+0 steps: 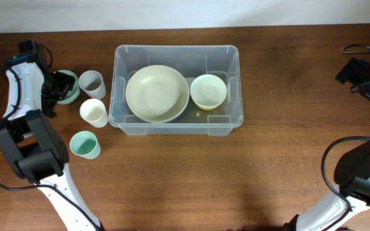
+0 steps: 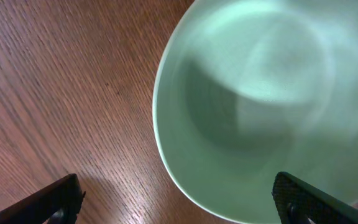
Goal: Pack container
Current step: 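Withdraw the left gripper to the mint green bowl at left, then grip the mint green bowl rim with the left gripper and lift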
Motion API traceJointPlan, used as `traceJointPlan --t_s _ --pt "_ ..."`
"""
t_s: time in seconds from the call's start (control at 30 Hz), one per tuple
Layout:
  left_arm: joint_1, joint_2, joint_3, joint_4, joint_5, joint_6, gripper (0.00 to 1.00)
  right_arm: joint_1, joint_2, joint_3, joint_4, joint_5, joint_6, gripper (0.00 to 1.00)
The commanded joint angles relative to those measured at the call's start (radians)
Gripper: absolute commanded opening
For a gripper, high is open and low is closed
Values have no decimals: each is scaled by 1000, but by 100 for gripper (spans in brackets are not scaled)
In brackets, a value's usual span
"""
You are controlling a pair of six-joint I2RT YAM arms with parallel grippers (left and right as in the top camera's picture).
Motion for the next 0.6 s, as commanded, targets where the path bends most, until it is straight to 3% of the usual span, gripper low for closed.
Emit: traceJointPlan --t_s 0.0,0.1,0.23,0.43,0.57 --pt "14 31 -3 3 11 -36 99 -2 10 -6 0 16 -6 99" --pt "21 39 -3 13 10 -36 98 -2 10 -6 0 16 -6 99" --pt "33 39 -3 14 11 -35 73 -2 10 -6 0 16 -6 99" --pt "47 40 -3 14 11 -35 57 -2 10 -6 0 16 -6 99" --pt "46 42 -3 27 11 -35 55 -2 10 -6 0 16 -6 99"
